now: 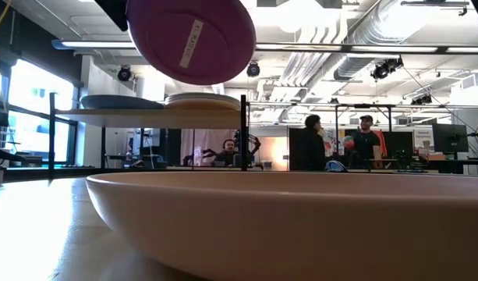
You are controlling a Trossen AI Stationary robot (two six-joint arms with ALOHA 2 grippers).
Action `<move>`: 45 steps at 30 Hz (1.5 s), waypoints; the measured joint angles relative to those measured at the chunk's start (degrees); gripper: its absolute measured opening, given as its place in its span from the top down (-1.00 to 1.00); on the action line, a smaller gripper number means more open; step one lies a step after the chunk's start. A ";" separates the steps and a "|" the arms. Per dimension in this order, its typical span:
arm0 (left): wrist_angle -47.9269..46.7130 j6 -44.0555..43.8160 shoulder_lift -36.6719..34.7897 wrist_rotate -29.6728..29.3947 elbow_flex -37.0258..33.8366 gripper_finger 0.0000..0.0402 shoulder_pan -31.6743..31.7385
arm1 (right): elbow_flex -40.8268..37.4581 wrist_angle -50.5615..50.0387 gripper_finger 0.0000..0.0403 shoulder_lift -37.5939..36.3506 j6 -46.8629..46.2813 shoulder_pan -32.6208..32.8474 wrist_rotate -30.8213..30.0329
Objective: Place and stack plates onto a shelf
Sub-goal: Stack the violet plate on top of the blue plate on the shelf
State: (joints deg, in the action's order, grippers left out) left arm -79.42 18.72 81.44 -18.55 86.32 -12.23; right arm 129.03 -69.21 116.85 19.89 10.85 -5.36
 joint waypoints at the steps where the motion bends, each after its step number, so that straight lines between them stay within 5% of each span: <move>1: -0.04 0.00 0.01 0.01 0.00 0.53 0.00 | 0.00 -0.04 1.00 -0.01 -0.32 0.00 0.01; 10: -0.75 1.11 0.05 4.32 -0.04 0.95 -0.13 | 0.00 -0.88 1.00 -0.01 -0.27 -0.11 -1.43; 20: -0.76 1.73 0.03 3.78 -0.04 0.94 -0.07 | -0.04 -1.37 0.98 -0.01 1.19 0.00 -5.22; 28: -1.99 1.32 0.03 2.30 -0.04 0.95 -0.02 | -0.04 -0.96 0.75 -0.01 -0.03 -0.89 -7.00; 36: -4.33 -1.73 0.03 -3.50 -0.02 0.95 0.25 | -0.04 -1.00 0.51 -0.20 1.07 -1.18 -10.82; 45: -10.20 -5.78 -0.02 -9.69 0.02 0.98 3.06 | -0.11 -1.61 0.46 -4.45 1.58 -3.22 -13.91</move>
State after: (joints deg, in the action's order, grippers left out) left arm -89.63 12.94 81.43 -28.23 86.35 -9.17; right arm 128.92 -70.82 112.40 21.47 7.63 -19.27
